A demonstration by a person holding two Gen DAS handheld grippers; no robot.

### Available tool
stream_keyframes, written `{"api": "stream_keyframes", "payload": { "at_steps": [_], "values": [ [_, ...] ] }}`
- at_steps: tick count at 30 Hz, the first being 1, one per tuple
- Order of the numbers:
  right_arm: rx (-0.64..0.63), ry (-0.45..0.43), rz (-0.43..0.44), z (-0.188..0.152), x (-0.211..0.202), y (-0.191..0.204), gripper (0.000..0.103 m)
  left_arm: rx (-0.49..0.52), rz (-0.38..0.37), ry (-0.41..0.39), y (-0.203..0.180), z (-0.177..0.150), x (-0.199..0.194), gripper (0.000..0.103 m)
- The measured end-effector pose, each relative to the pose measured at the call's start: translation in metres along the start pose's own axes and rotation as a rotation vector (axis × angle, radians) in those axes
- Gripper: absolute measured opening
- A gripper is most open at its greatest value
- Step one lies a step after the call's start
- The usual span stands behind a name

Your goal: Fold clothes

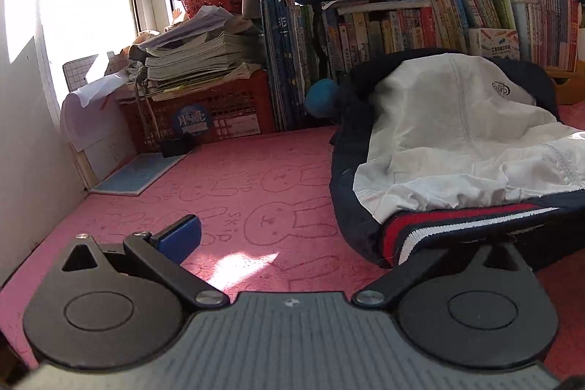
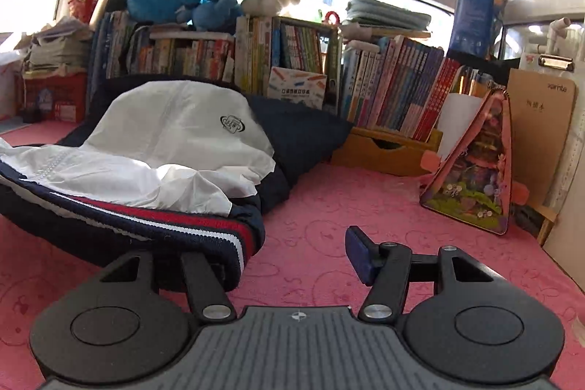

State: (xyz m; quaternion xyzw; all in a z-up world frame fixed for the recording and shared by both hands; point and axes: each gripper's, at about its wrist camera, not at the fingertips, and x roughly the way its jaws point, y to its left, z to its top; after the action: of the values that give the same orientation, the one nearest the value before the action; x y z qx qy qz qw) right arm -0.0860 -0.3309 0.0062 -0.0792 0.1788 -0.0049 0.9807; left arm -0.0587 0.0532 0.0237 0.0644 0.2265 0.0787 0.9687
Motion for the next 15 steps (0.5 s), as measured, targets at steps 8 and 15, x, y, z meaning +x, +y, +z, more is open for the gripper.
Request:
{"api": "stream_keyframes", "payload": {
  "at_steps": [8,15],
  "values": [
    [0.028,-0.037,0.088,0.01,-0.079,-0.045,0.087,0.174,-0.063,-0.062,0.005,-0.003,-0.082,0.103],
    [-0.102,0.163,0.107,-0.044,-0.068,-0.014,0.097,0.381,-0.022,0.067,-0.034,-0.055,-0.061,0.103]
  ]
}}
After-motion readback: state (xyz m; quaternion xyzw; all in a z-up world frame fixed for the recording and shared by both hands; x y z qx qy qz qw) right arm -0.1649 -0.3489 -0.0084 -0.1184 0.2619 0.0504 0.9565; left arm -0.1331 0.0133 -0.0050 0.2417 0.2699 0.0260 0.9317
